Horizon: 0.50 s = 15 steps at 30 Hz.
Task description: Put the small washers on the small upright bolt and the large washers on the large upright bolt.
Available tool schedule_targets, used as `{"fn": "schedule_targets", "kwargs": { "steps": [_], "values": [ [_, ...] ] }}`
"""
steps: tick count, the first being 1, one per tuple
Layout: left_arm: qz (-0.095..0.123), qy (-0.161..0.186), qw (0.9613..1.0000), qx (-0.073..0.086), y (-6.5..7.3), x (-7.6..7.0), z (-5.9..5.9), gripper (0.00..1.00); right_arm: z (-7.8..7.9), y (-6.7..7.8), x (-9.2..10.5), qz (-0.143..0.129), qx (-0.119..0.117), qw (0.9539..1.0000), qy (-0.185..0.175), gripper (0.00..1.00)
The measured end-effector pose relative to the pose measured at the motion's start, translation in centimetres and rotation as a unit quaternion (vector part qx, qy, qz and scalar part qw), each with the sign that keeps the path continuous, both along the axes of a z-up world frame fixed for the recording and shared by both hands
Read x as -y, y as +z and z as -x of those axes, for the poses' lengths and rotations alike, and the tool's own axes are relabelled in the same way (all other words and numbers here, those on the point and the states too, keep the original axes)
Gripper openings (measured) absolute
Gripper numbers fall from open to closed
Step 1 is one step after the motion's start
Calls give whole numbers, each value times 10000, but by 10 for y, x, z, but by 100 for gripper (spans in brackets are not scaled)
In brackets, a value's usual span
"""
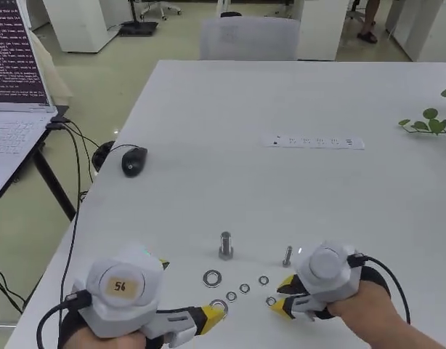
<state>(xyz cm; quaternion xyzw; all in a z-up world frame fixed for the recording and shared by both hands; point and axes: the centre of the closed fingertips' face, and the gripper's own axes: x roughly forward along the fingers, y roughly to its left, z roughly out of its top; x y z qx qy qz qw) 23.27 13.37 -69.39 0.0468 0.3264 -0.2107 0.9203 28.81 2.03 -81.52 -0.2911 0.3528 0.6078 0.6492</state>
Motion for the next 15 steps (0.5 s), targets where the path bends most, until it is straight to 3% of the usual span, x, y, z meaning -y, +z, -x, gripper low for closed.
{"fn": "schedule_targets", "kwargs": {
  "steps": [5,6,11,15],
  "values": [
    [-20,30,10000,91,9,-1,-3,73,2,-9,2,374,159,9979,510,20],
    [-22,26,9999,101,11,-1,-3,73,1,-6,-2,283,262,9970,674,20],
    [-24,0,9999,167,16,1,-7,73,1,-7,-4,401,260,9948,903,19],
    [-51,-40,9997,218,21,4,-10,73,1,-7,-2,710,337,9871,1395,18]
  ]
}}
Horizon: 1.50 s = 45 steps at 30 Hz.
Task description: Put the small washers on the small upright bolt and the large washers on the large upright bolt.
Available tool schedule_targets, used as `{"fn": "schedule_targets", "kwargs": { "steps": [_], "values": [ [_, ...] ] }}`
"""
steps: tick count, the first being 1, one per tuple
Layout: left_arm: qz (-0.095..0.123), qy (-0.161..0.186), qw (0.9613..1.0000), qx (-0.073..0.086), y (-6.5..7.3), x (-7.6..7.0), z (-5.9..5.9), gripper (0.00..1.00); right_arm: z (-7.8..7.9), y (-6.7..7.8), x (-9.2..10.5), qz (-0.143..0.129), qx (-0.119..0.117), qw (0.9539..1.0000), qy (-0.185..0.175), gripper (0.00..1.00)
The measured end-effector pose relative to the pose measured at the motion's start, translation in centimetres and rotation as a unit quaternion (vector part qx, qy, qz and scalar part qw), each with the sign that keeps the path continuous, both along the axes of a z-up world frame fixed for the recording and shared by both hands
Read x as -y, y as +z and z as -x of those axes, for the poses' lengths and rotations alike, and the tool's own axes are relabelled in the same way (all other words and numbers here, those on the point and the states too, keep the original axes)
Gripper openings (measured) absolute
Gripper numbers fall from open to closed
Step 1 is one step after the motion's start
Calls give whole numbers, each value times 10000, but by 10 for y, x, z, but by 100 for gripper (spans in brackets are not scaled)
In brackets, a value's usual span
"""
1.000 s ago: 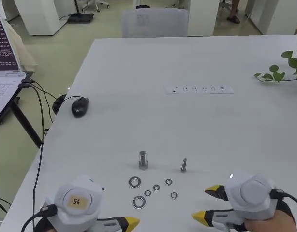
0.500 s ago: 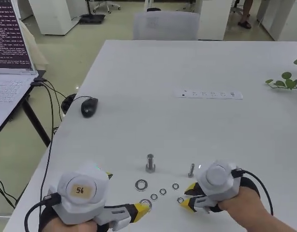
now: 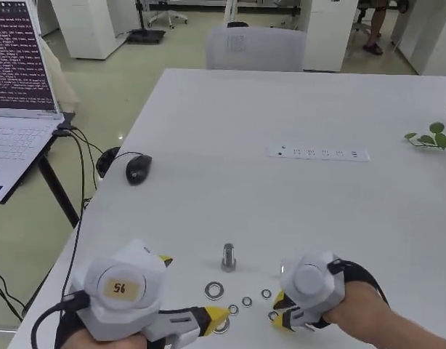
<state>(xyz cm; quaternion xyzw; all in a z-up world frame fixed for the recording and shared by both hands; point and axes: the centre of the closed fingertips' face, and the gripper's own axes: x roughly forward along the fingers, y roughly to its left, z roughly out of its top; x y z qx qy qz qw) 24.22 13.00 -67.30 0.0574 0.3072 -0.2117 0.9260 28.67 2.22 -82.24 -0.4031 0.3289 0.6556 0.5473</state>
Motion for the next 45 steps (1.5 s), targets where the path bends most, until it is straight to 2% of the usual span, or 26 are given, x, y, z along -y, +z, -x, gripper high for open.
{"fn": "schedule_targets", "kwargs": {
  "steps": [6,9,11,15,18,24,26,34,38,45],
  "values": [
    [-28,-2,10000,23,2,1,0,73,1,-2,0,442,218,9974,531,17],
    [3,34,10000,31,2,1,1,72,4,-2,0,503,295,9958,704,15],
    [18,58,10000,34,2,1,1,72,3,-2,1,464,268,9961,700,14],
    [23,53,10000,34,1,3,0,71,1,-2,0,121,53,9995,280,14],
    [25,58,10000,53,3,3,0,71,0,-1,2,-49,-15,10000,-54,13],
    [13,95,9999,41,3,0,1,71,-2,-1,7,-75,-50,9994,-329,13],
    [4,99,9999,28,2,-1,2,71,-4,-1,9,-92,-139,9986,-504,13],
    [19,142,9999,17,1,-2,3,71,-7,0,18,-110,-267,9966,-767,13],
    [9,130,9999,21,1,-1,3,71,-13,8,21,-221,-310,9942,-1004,13],
    [17,123,9999,16,1,0,2,71,-36,37,31,-447,-230,9880,-1459,13]
  ]
}}
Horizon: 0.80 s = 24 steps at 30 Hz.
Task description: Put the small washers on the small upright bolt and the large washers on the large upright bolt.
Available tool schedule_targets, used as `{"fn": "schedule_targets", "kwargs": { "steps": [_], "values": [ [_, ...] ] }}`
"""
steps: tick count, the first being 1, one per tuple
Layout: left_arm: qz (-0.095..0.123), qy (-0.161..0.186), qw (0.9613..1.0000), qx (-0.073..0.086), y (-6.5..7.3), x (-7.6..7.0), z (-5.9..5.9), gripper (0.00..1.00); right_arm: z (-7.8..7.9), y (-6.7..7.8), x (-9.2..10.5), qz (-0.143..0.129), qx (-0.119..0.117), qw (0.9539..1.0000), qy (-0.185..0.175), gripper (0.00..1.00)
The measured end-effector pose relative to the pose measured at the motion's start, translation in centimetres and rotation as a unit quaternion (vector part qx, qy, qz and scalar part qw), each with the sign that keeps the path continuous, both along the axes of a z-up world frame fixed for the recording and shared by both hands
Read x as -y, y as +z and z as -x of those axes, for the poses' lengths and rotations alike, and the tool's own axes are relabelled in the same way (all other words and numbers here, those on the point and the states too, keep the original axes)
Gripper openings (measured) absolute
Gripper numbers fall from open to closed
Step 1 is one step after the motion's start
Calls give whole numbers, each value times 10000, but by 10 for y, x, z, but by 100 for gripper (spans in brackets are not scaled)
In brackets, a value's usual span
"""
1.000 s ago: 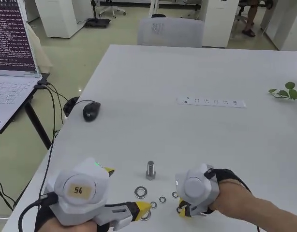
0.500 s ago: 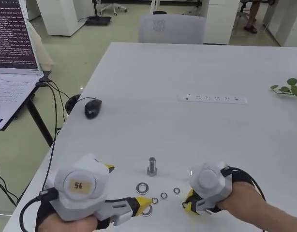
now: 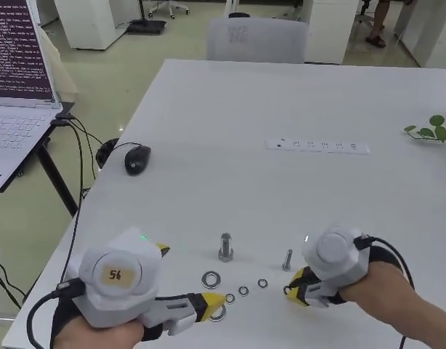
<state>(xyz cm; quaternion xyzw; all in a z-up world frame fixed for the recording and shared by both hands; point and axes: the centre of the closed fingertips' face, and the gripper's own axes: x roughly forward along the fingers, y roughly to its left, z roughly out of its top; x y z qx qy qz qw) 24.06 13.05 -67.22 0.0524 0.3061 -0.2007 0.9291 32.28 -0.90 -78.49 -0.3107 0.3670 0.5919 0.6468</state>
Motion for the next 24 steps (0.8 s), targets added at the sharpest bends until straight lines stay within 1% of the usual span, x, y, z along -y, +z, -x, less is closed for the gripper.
{"fn": "schedule_targets", "kwargs": {
  "steps": [3,8,12,15,18,21,24],
  "values": [
    [8,-4,10000,-1,0,1,-1,71,-11,15,4,-58,64,9999,-122,13],
    [0,-35,10000,12,0,3,-3,72,-28,34,3,-60,278,9995,-130,13],
    [13,-50,10000,19,1,5,-4,72,-39,42,-3,-32,375,9992,-119,13],
    [17,-50,10000,29,2,5,-5,72,-46,43,-7,20,387,9992,-107,13],
    [16,-53,10000,26,2,4,-6,72,-49,39,-10,136,348,9993,-63,13],
    [12,-48,10000,25,2,3,-5,72,-50,32,-12,256,282,9993,9,13],
    [-22,-17,10000,-16,-1,-1,-4,72,-48,29,-13,345,251,9991,76,13]
  ]
}}
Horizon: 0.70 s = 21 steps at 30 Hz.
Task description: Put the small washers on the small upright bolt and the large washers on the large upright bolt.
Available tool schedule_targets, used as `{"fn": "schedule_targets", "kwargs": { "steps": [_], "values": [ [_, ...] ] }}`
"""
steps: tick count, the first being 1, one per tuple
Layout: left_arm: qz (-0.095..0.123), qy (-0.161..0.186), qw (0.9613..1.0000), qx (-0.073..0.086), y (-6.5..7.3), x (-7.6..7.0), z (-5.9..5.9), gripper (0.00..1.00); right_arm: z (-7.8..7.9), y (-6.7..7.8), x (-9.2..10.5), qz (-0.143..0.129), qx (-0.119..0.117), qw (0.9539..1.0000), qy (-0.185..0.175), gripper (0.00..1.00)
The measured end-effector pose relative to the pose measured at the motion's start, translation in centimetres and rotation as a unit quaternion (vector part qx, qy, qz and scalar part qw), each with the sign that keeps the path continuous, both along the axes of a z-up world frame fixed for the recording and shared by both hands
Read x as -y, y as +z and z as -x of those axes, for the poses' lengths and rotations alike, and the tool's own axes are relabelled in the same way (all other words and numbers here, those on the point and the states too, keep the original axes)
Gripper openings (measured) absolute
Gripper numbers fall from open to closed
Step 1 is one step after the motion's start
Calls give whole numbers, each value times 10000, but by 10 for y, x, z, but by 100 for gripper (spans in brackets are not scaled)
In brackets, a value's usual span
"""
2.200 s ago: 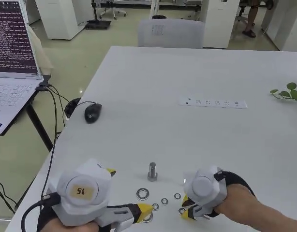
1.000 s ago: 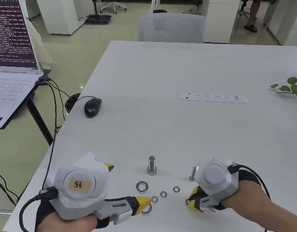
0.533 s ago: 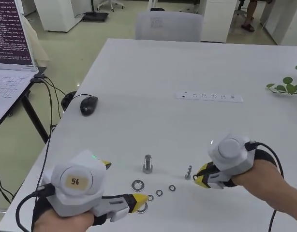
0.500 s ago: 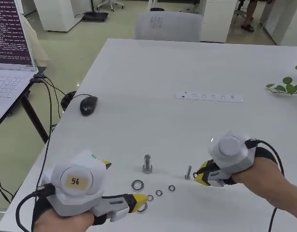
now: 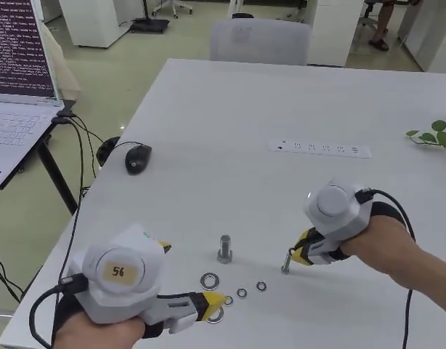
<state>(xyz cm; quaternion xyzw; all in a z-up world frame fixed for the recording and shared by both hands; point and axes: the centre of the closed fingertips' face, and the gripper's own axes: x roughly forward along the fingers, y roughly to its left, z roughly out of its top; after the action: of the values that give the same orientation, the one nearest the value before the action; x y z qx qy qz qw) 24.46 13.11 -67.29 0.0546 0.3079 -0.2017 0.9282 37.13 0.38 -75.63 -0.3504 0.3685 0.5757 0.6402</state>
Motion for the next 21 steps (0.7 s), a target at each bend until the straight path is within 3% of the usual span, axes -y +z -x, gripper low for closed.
{"fn": "schedule_targets", "kwargs": {
  "steps": [7,21],
  "values": [
    [-107,35,9997,-204,-11,-7,6,72,-1,-4,0,108,-39,9999,32,13],
    [-60,47,9997,-213,-11,-7,5,72,-2,-10,-2,300,-42,9994,146,14]
  ]
}}
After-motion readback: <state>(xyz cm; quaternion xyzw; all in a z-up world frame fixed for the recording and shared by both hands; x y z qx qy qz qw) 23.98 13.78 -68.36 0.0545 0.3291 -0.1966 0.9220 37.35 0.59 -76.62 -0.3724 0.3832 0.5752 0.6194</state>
